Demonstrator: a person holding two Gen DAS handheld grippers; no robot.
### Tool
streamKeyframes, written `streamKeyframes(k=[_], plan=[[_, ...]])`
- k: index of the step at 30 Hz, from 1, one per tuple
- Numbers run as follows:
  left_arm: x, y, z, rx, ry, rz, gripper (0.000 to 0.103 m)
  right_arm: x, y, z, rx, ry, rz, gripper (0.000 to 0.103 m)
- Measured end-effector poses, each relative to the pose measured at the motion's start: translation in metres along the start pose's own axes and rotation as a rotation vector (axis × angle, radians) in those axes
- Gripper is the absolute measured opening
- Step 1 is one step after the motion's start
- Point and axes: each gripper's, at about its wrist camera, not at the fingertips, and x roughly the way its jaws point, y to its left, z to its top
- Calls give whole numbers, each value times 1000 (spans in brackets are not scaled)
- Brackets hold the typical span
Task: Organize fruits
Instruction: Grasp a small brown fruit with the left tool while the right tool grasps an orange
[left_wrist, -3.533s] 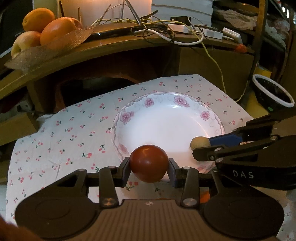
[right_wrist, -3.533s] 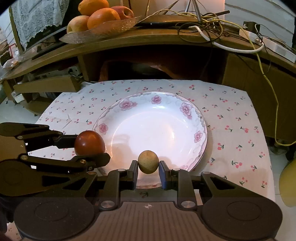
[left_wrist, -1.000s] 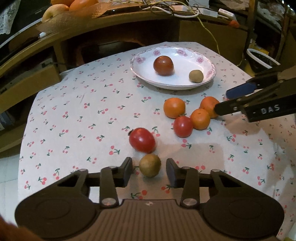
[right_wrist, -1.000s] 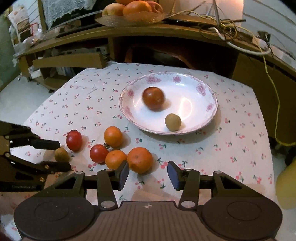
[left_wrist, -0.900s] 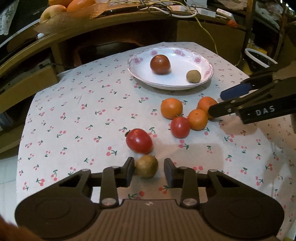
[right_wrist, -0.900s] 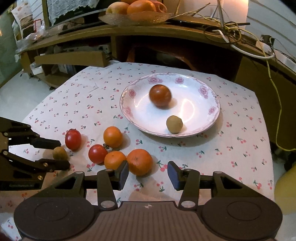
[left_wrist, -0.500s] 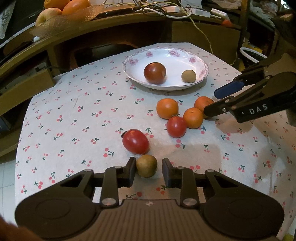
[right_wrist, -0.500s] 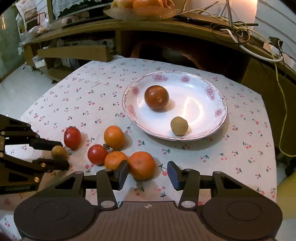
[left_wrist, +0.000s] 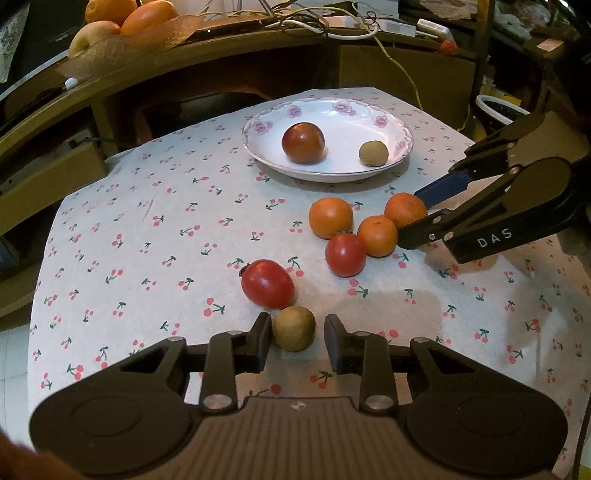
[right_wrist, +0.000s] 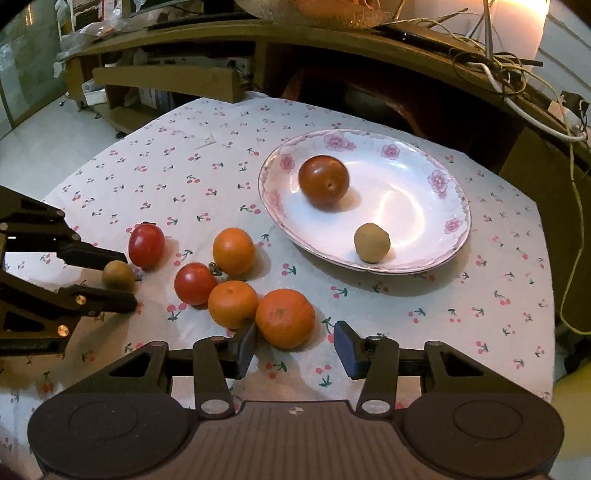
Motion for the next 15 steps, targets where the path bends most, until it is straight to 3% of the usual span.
streamKeyframes(k=[3, 4, 15], plan=[[-1, 2, 1, -13, 9, 6, 37, 0, -2, 1, 10, 1, 13, 42], [-1, 3, 1, -15, 12, 7, 37, 0, -3, 1, 22, 4, 31, 35], [-12, -8, 4, 8, -3, -51, 31, -26, 4, -12, 49, 48, 50, 34]])
